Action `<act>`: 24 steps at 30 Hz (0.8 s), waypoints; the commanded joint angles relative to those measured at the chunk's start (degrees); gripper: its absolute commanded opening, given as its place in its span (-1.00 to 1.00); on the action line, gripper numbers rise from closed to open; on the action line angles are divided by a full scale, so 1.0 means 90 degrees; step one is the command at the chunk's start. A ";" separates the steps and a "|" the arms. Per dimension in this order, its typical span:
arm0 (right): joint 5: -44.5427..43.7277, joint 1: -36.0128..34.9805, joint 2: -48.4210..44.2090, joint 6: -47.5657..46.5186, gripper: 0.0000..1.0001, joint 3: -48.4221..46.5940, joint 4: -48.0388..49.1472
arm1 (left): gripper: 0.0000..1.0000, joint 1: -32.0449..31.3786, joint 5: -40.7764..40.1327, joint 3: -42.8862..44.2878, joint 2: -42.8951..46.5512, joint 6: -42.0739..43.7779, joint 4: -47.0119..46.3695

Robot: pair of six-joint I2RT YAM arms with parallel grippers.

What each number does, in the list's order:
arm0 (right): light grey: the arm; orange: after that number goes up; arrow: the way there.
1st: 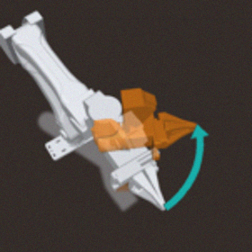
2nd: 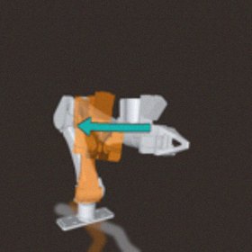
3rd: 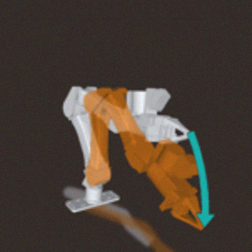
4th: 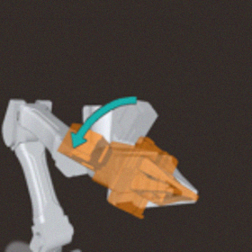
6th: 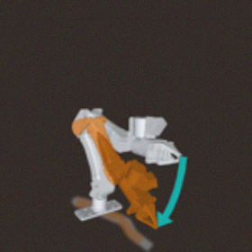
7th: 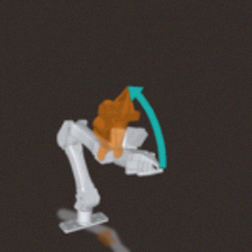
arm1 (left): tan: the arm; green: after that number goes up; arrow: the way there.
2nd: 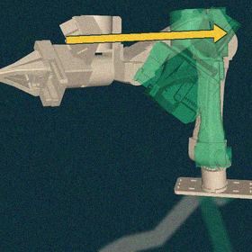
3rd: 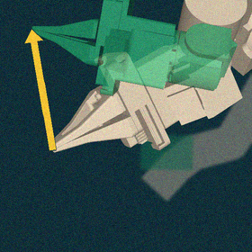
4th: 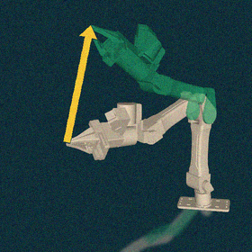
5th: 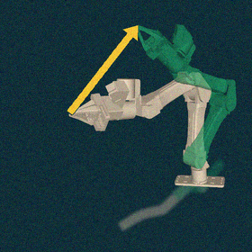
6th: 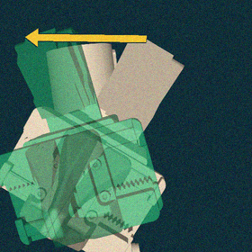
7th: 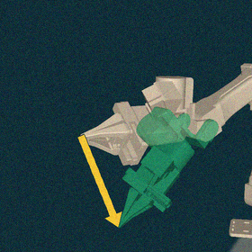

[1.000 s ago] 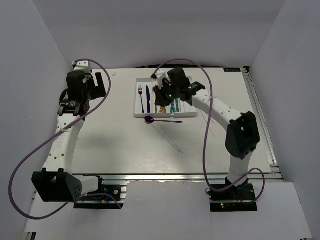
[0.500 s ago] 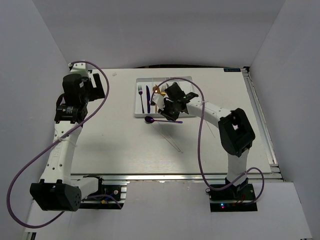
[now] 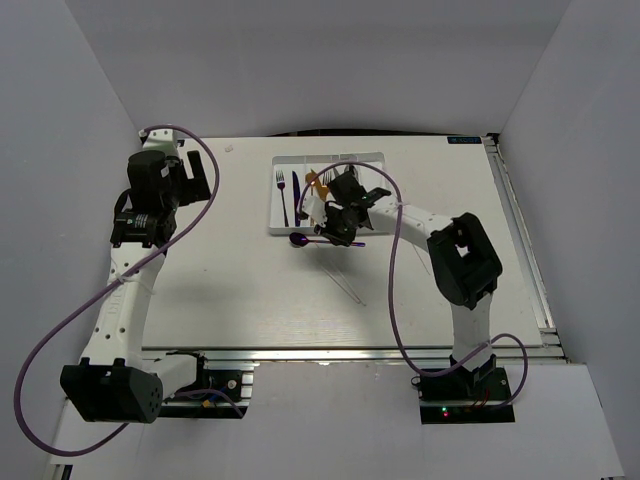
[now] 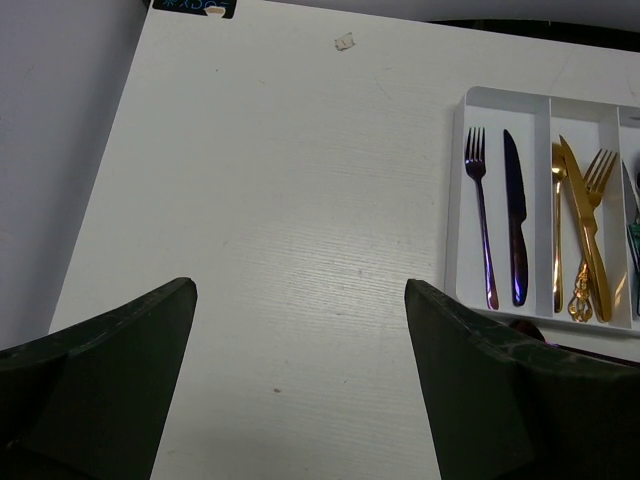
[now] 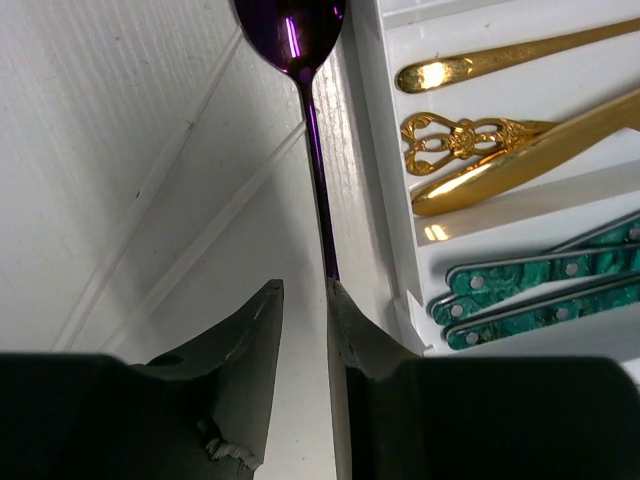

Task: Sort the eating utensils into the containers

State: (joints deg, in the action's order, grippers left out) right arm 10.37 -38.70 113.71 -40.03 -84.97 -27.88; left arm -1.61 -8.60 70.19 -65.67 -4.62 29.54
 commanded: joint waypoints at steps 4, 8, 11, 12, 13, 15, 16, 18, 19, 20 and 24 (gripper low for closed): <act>0.0264 -0.0036 0.0275 -0.0191 -0.39 -0.0207 0.0295 | 0.94 0.0032 -0.0070 0.0033 0.0148 -0.0111 -0.0030; 0.0244 -0.0026 0.0461 -0.0191 -0.39 -0.0305 0.0373 | 0.94 0.0032 -0.0099 0.0033 0.0119 -0.0111 -0.0030; 0.0225 -0.0027 0.0549 -0.0191 -0.39 -0.0334 0.0461 | 0.94 0.0032 -0.0109 0.0013 0.0109 -0.0111 -0.0030; 0.0205 -0.0036 0.0568 -0.0171 -0.39 -0.0334 0.0538 | 0.94 0.0032 -0.0109 0.0004 0.0109 -0.0111 -0.0030; 0.0176 -0.0027 0.0588 -0.0142 -0.39 -0.0325 0.0607 | 0.94 0.0032 -0.0118 -0.0016 0.0109 -0.0102 -0.0030; 0.0156 -0.0027 0.0637 -0.0122 -0.36 -0.0354 0.0617 | 0.94 0.0032 -0.0138 -0.0026 0.0109 -0.0102 -0.0030; 0.0176 -0.0017 0.0656 -0.0113 -0.34 -0.0383 0.0607 | 0.94 0.0032 -0.0148 -0.0036 0.0099 -0.0092 -0.0030; 0.0195 -0.0026 0.0725 -0.0113 -0.26 -0.0422 0.0598 | 0.94 0.0032 -0.0158 -0.0036 0.0090 -0.0082 -0.0030; 0.0224 -0.0017 0.0754 -0.0113 -0.23 -0.0432 0.0569 | 0.94 0.0032 -0.0167 -0.0036 0.0090 -0.0072 -0.0040; 0.0283 -0.0007 0.0802 -0.0122 -0.15 -0.0480 0.0530 | 0.94 0.0032 -0.0167 -0.0036 0.0070 -0.0072 -0.0040; 0.0478 0.0013 0.0803 -0.0239 -0.05 -0.0510 0.0402 | 0.94 0.0032 -0.0168 -0.0055 0.0050 -0.0043 -0.0040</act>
State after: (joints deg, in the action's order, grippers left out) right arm 12.40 -38.70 120.40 -41.01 -87.46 -24.47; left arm -1.61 -9.63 70.06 -65.69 -5.15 29.54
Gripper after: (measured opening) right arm 0.471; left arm 0.964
